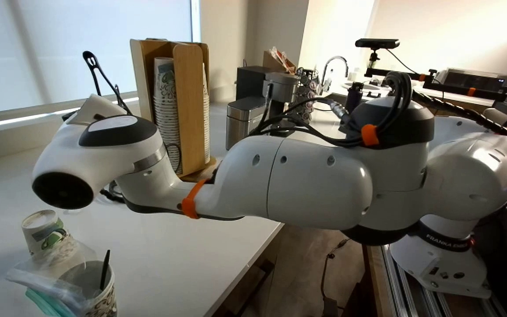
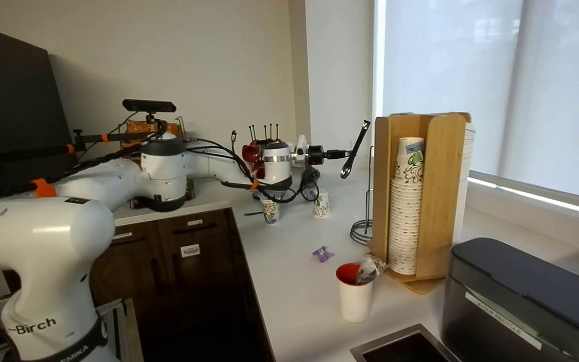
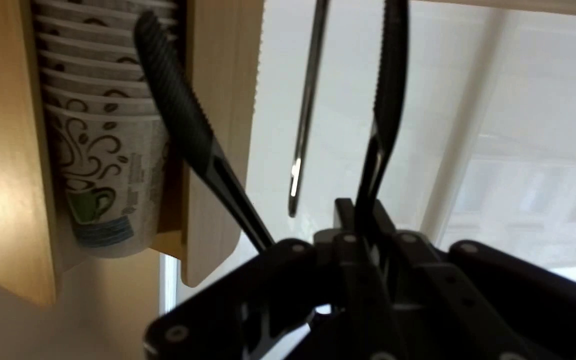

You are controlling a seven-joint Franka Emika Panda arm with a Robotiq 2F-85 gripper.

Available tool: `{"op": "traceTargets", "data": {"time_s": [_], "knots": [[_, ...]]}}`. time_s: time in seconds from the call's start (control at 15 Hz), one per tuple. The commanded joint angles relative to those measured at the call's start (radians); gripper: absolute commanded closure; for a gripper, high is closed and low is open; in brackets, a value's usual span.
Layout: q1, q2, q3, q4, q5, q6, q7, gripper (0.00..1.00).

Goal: Hang the tongs on the rack

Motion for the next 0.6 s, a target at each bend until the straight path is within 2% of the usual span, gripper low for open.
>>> {"op": "traceTargets", "data": {"time_s": [0.0,0.27,0.33,0.53], "knots": [[0.000,0.001,0.003,-0.010,-0.004,0.000,0.003,0.92],[-0.003,-0.003,0.003,-0.001,-0.004,0.000,-0.001,0.92],[-0.003,-0.003,0.003,0.000,-0.004,0.000,-0.001,0.98],[0.014,-0.003,0.012,0.000,-0.032,-0.063,0.059,0.98]]}}
